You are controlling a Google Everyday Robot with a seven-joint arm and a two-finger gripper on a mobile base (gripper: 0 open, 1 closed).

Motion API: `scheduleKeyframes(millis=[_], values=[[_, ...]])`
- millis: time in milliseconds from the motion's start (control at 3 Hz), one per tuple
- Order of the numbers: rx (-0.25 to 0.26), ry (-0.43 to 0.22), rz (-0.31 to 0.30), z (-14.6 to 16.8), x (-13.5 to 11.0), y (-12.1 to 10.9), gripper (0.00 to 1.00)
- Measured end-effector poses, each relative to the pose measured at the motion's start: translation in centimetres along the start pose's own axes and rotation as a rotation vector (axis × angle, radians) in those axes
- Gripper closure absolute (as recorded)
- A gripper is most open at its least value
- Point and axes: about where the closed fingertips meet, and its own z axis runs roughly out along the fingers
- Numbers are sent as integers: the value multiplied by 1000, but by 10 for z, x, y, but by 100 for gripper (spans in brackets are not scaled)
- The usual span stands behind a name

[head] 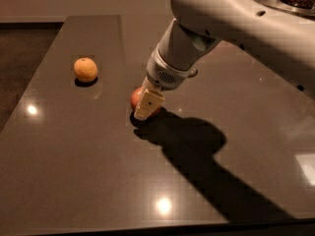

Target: Move apple near orange

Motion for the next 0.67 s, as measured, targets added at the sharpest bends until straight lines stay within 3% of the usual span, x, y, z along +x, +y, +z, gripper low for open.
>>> scheduleKeyframes(millis=[333, 667], values=[[16, -5, 4, -2, -24, -12, 87], [23, -2, 5, 7, -57, -23, 100]])
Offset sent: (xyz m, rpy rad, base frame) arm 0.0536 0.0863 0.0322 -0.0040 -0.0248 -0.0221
